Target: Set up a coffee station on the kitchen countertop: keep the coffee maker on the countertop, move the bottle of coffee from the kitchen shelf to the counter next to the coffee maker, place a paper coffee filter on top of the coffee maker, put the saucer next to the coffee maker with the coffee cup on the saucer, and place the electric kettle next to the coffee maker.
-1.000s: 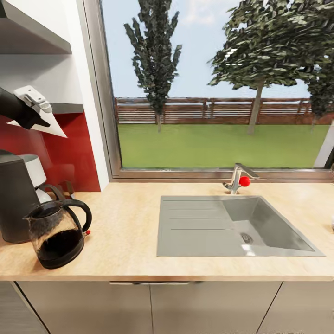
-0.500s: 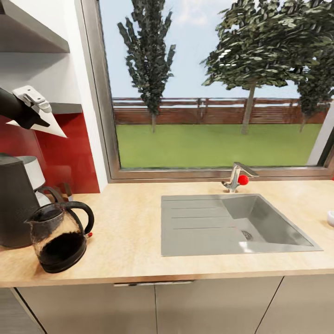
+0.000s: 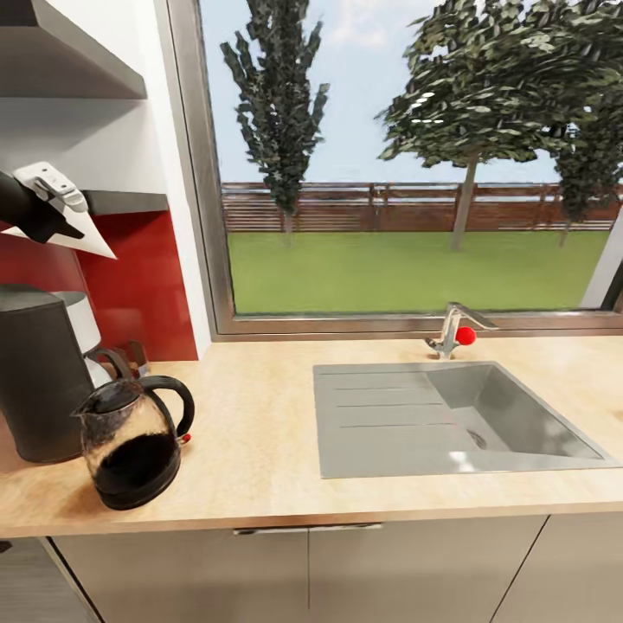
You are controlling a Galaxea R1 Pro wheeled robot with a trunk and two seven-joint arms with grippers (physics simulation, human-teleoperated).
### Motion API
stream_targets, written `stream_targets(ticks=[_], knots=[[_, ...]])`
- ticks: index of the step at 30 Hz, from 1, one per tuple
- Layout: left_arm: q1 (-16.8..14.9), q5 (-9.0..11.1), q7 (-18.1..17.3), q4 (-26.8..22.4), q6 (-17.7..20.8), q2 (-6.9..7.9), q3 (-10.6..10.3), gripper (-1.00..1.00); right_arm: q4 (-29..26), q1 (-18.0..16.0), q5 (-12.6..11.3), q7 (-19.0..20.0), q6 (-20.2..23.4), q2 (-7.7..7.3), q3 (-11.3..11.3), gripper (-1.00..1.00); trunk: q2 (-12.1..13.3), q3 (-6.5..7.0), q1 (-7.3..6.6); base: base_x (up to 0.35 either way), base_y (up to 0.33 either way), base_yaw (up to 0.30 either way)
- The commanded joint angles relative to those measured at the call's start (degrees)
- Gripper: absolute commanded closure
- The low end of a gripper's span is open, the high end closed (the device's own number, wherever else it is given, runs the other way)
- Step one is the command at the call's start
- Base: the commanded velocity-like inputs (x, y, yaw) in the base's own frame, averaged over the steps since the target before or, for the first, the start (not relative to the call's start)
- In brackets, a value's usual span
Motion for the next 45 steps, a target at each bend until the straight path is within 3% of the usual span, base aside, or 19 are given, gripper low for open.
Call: stream_targets(ticks=[1,23,29,40,42,45], knots=[[-0.22,0.43,0.2,-0.05,0.27,0.12,-0.48,1.0,0.04,-0.06,0.39,0.06,-0.19,-0.01,-0.05,-1.0,-0.06,-0.09,0.01,0.0,0.058,0.0],[-0.21,0.43,0.2,0.1,0.21,0.22,-1.0,1.0,0.04,-0.06,0.39,0.06,-0.28,-0.01,-0.05,-1.0,-0.06,-0.09,0.01,0.042,0.156,-0.062],[-0.2,0.29,0.27,0.4,0.18,0.23,-5.37,1.0,0.04,-0.06,0.39,-0.02,-0.28,-0.01,-0.06,-1.0,-0.06,-0.09,0.01,0.047,0.023,-0.005],[-0.21,-0.09,0.36,2.36,0.02,1.25,-6.51,1.0,0.04,-0.06,0.39,-0.03,-0.28,-0.01,-0.05,-1.0,-0.06,-0.09,0.01,0.003,0.002,0.0],[-0.23,-0.52,0.54,2.5,0.01,1.28,-6.53,1.0,0.04,-0.06,0.39,-0.03,-0.28,-0.01,-0.05,-1.0,-0.06,-0.09,0.01,0.0,0.0,0.0],[-0.21,-3.18,0.91,2.6,0.04,1.24,-6.58,1.0,0.04,-0.06,0.39,-0.03,-0.28,-0.01,-0.05,-1.0,-0.06,-0.09,0.01,0.0,0.0,0.0]])
